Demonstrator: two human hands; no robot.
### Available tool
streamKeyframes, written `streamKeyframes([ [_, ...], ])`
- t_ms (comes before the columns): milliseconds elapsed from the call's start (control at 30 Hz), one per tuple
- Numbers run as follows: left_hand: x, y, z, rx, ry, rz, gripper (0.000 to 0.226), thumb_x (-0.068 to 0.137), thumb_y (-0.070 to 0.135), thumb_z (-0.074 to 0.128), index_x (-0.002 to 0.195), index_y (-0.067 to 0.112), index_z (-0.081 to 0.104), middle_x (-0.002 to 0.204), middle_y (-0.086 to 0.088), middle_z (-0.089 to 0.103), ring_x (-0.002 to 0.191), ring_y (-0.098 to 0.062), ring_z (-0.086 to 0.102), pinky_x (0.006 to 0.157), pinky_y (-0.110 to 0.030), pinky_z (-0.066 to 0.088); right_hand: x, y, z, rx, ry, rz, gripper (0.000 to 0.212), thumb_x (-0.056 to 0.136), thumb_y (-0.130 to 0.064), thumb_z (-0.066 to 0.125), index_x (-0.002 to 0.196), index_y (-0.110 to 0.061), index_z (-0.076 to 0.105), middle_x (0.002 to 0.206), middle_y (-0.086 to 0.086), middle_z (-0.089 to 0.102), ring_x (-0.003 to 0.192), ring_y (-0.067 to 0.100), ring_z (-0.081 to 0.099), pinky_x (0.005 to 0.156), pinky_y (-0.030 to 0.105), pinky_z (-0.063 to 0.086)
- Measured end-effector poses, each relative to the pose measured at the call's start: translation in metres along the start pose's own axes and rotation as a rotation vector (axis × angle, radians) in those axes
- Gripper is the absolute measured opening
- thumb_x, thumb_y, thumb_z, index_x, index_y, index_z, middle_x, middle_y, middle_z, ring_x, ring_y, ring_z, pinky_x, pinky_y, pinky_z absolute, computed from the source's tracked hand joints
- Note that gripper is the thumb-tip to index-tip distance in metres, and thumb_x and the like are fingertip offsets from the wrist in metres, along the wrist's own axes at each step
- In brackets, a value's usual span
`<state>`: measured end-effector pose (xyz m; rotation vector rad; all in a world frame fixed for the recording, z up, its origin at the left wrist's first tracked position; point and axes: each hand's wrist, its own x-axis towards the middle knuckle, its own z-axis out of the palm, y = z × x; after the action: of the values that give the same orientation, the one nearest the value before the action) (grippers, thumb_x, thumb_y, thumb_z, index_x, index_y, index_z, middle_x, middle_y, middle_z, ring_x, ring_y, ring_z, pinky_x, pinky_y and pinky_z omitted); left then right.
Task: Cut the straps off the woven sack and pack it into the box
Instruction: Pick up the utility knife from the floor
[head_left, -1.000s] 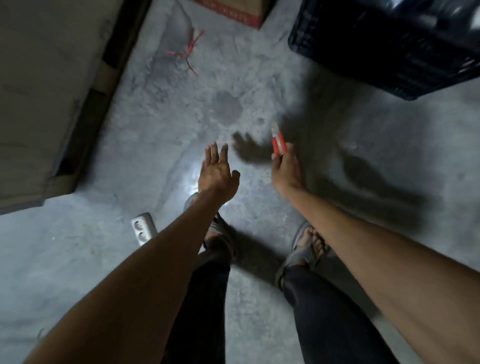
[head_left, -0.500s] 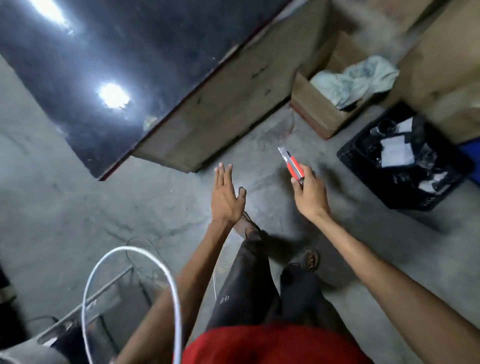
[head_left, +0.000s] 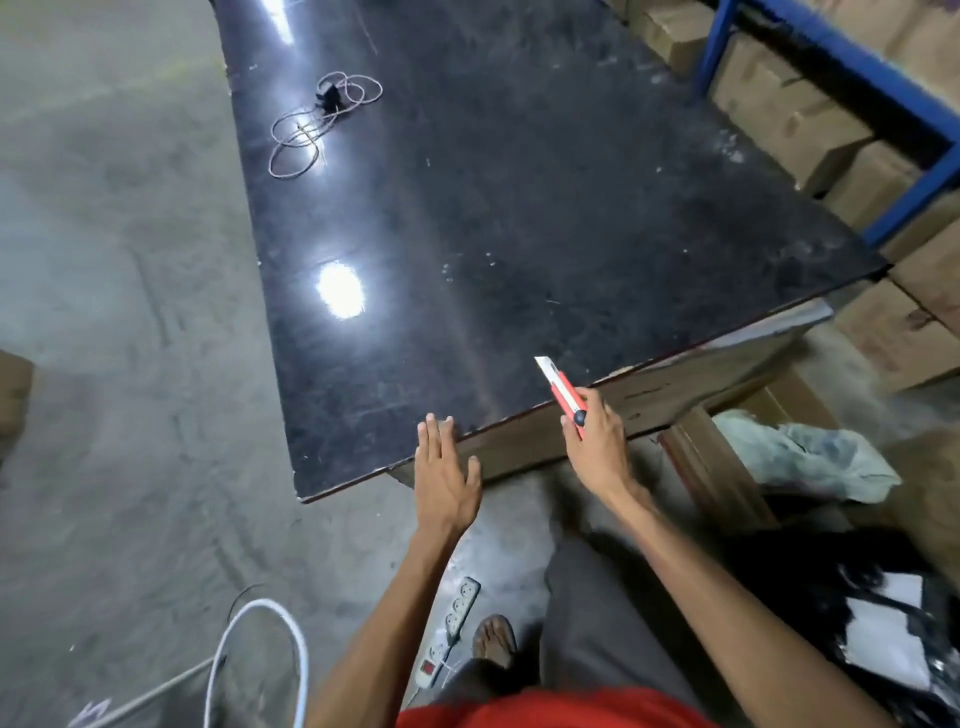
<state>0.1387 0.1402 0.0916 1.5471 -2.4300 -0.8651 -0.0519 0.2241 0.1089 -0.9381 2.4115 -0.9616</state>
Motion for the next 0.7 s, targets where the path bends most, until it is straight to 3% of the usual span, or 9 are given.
streamKeyframes([
  [267,0.119,0.005,0.029,0.040,0.021,-0.209,0.067,0.106,0.028,0.043,0.161,0.008,0.013,0.169,-0.017,0.000,0.158,-0.031,-0.004,0.128,-0.038,0.005,0.149,0.004,0.048,-0.156,-0.065,-0.076,0.029,0.089,-0.007,0.065,0.117,-0.001,0.060,0.109,0.015,0.049,0.093,0.030,0.057,0.082,0.040,0.051],
  [400,0.157,0.015,0.039,0.084,-0.005,-0.255,0.067,0.106,0.031,0.042,0.162,0.014,0.010,0.170,-0.013,-0.003,0.158,-0.029,-0.005,0.127,-0.041,0.009,0.190,0.004,0.063,-0.419,-0.080,-0.097,0.028,0.090,-0.027,0.063,0.114,-0.012,0.062,0.109,0.009,0.055,0.103,0.029,0.052,0.086,0.042,0.048],
  [700,0.166,0.012,0.041,0.132,-0.118,-0.310,0.073,0.102,0.032,0.047,0.163,0.016,0.009,0.170,-0.013,-0.007,0.158,-0.029,-0.006,0.128,-0.039,0.010,0.209,0.006,0.071,-0.536,-0.173,-0.071,0.050,0.092,-0.033,0.061,0.136,-0.012,0.054,0.118,0.009,0.055,0.109,0.027,0.053,0.086,0.041,0.050],
])
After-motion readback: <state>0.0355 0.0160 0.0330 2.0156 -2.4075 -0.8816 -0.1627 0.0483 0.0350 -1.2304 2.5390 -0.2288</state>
